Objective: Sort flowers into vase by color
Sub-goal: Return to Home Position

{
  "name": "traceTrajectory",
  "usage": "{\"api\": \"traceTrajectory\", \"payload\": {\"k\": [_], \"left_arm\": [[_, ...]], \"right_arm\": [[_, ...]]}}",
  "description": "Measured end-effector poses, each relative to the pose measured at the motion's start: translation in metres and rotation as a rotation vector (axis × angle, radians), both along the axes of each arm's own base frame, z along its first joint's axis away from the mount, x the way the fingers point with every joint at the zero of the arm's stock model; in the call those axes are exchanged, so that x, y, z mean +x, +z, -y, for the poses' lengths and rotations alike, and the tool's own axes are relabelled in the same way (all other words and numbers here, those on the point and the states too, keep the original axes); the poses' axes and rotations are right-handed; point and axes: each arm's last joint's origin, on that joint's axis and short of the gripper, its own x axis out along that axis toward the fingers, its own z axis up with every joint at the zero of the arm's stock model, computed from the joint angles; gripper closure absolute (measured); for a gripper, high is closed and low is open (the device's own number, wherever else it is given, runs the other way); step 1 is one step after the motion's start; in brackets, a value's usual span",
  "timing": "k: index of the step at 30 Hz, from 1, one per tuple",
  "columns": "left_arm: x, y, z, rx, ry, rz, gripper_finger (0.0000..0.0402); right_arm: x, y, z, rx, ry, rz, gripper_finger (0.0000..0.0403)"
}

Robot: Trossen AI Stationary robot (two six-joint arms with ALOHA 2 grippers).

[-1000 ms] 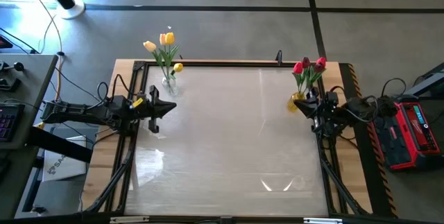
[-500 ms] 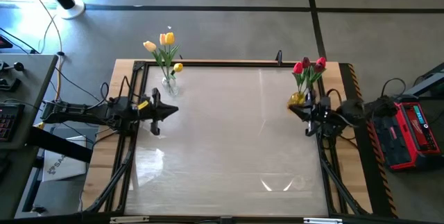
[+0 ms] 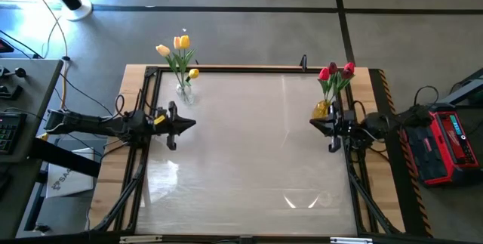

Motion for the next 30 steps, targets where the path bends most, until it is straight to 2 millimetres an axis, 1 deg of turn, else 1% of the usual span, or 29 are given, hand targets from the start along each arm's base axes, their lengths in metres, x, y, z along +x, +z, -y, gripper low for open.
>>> {"api": "traceTrajectory", "payload": {"k": [7,19,21,25,27,30], "left_arm": [[0.000,0.000,0.000,0.069,0.004,-0.019,0.0402],[0.000,-0.001,-0.003,0.089,0.022,-0.029,0.0402],[0.000,-0.001,-0.003,0.090,0.022,-0.029,0.0402],[0.000,-0.001,-0.002,0.083,-0.005,-0.025,0.0402],[0.000,-0.001,-0.002,0.082,-0.013,-0.025,0.0402],[0.000,-0.001,-0.002,0.086,-0.013,-0.026,0.0402]], "right_arm": [[0.000,-0.002,-0.001,-0.038,0.038,-0.017,0.0403],[0.002,-0.005,-0.002,-0.087,0.042,-0.046,0.0403],[0.003,-0.011,-0.003,-0.090,0.041,-0.034,0.0403],[0.007,-0.031,-0.005,-0.036,0.079,-0.024,0.0403],[0.007,-0.034,-0.005,-0.009,0.098,-0.045,0.0403],[0.007,-0.032,-0.005,0.000,0.104,-0.031,0.0403]]}}
